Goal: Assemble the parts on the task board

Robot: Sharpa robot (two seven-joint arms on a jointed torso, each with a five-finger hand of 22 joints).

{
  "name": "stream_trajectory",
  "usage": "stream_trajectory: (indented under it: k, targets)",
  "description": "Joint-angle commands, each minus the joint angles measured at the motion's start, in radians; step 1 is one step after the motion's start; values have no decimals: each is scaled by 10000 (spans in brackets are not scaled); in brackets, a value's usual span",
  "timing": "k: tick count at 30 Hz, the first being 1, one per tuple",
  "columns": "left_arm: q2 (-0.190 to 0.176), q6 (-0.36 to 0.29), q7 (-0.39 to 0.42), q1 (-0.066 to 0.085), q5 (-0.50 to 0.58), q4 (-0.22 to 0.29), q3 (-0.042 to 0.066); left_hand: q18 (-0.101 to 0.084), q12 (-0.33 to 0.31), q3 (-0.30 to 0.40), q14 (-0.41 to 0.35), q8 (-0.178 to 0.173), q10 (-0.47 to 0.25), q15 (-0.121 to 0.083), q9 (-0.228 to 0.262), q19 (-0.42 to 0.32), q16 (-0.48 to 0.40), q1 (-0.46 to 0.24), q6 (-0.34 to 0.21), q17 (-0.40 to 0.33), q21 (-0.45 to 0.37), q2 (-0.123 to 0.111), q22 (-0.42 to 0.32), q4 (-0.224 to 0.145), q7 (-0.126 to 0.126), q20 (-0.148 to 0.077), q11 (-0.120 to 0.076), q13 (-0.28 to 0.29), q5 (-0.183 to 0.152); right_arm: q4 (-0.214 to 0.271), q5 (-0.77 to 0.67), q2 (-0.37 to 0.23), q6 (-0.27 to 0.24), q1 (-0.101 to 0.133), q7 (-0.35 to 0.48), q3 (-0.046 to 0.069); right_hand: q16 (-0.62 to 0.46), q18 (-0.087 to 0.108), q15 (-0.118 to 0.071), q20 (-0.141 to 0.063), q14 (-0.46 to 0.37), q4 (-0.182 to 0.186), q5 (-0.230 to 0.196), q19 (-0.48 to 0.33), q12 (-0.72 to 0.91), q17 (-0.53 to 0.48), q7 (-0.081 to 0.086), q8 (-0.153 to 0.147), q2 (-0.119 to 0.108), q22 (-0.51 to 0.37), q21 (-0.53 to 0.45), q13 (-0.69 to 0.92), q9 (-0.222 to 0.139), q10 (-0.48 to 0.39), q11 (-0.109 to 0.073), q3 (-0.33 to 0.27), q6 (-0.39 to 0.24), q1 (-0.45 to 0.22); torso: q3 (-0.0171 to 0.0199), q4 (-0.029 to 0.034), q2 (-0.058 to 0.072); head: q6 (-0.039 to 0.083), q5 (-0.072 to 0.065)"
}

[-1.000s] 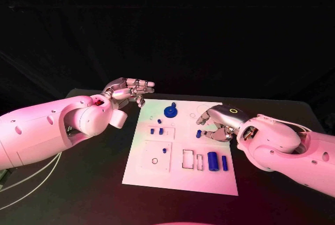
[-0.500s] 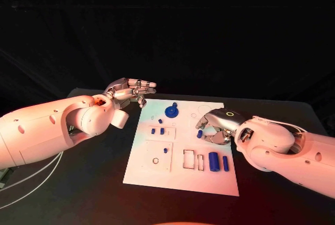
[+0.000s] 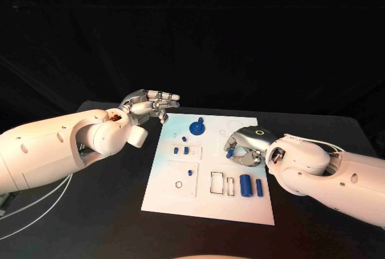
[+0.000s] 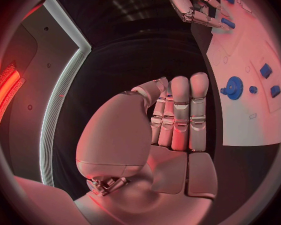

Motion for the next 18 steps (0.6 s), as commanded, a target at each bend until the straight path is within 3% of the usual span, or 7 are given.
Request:
stream_trajectory:
  k: [1, 6, 18]
  targets:
    - [16, 189, 31, 5, -54, 2, 3, 108, 42, -10, -64, -51, -83, 8, -13, -44, -65, -21, -43, -9, -40, 54, -9, -45, 46, 7, 3, 10, 29, -54, -141, 46, 209, -8, -62, -1, 86, -87, -73, -68, 205, -5, -20, 206, 76, 30, 26, 75, 179, 1514, 161, -5, 34, 167, -48, 129, 179, 15, 6, -7, -1, -14, 16]
    - [20, 198, 14, 5, -54, -2, 3, 109, 47, -13, -65, -50, -86, 9, -14, -43, -64, -29, -42, -16, -51, 60, -19, -45, 46, 8, 3, 11, 28, -111, -85, 94, 233, -15, -28, -4, 152, -151, -188, -172, 225, -160, -116, 329, 185, 77, 126, 193, 470, 1665, 480, 2, 111, 532, -191, 441, 474, 314, 5, -10, -8, -32, 12]
    - [27, 206, -4, 5, -54, -9, 3, 109, 47, -13, -65, -50, -86, 9, -14, -43, -64, -29, -42, -16, -51, 60, -19, -45, 46, 8, 3, 11, 28, -128, -70, 108, -91, -22, -43, -6, 231, -241, -237, -228, 250, -206, -366, 485, 226, 132, 116, 332, 555, 1869, 913, -4, 222, 853, -254, 496, 810, 287, 5, -7, -11, -45, -23]
